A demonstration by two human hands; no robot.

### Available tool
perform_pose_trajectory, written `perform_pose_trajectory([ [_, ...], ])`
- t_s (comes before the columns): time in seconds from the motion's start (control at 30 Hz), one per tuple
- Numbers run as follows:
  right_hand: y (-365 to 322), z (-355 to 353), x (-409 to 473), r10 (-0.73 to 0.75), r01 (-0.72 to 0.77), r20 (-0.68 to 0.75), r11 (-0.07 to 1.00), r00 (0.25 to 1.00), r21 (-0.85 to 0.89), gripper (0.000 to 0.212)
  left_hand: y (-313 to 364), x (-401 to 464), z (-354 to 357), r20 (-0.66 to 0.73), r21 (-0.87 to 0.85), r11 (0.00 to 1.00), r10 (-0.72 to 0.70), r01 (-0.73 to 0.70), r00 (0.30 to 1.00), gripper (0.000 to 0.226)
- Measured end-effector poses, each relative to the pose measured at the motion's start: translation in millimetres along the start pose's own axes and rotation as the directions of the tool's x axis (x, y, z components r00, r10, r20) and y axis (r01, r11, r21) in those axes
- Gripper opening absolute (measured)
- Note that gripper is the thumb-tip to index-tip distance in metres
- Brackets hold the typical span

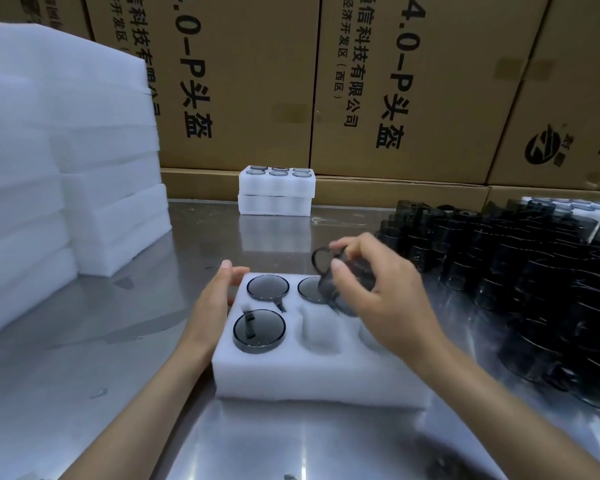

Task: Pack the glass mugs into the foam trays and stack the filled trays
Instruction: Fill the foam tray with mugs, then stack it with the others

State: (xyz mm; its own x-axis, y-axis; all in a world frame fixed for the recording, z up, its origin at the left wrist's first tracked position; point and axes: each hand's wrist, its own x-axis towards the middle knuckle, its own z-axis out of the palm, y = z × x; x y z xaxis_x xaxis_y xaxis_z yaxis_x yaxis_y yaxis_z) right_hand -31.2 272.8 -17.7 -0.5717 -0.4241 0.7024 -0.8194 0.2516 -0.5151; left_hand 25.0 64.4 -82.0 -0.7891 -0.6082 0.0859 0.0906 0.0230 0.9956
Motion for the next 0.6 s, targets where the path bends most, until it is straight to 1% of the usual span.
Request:
perform_pose_trajectory([
  [0.03, -3, 3, -4, -0.017, 0.017, 0.007, 1.0, 1.0, -0.023, 0.018, -1, 0, 0, 0.001, 0.001, 1.0, 0.007, -0.007, 1.0, 0.054],
  [0.1, -7, 8, -10, -0.064, 0.068, 0.036, 0.99, 0.997, -0.125, 0.024, -1, 1, 1, -0.001, -0.016, 1.0, 0.014, -0.014, 1.0, 0.052],
  [0.17, -8, 10, -11, -0.08, 0.101, 0.103, 0.969, 0.991, -0.224, 0.03, -2, 1, 1, 0.001, -0.018, 1.0, 0.02, -0.02, 1.0, 0.051],
  [0.23, -8, 11, -11, -0.075, 0.124, 0.177, 0.951, 0.981, -0.282, 0.031, -2, 1, 1, 0.007, -0.006, 1.0, 0.027, -0.027, 1.0, 0.055],
  [0.3, -9, 13, -11, -0.074, 0.136, 0.209, 0.944, 0.975, -0.301, 0.032, -2, 1, 1, 0.013, -0.003, 1.0, 0.031, -0.03, 0.999, 0.057],
  [0.47, -18, 18, -18, -0.057, 0.137, 0.238, 0.931, 0.97, -0.337, 0.037, 0, 0, 2, 0.011, 0.003, 0.999, 0.032, -0.032, 0.999, 0.058],
  [0.6, -22, 22, -21, -0.007, 0.095, 0.255, 0.937, 0.967, -0.336, 0.04, 1, -1, 2, 0.009, 0.001, 0.999, 0.043, -0.043, 0.999, 0.055],
])
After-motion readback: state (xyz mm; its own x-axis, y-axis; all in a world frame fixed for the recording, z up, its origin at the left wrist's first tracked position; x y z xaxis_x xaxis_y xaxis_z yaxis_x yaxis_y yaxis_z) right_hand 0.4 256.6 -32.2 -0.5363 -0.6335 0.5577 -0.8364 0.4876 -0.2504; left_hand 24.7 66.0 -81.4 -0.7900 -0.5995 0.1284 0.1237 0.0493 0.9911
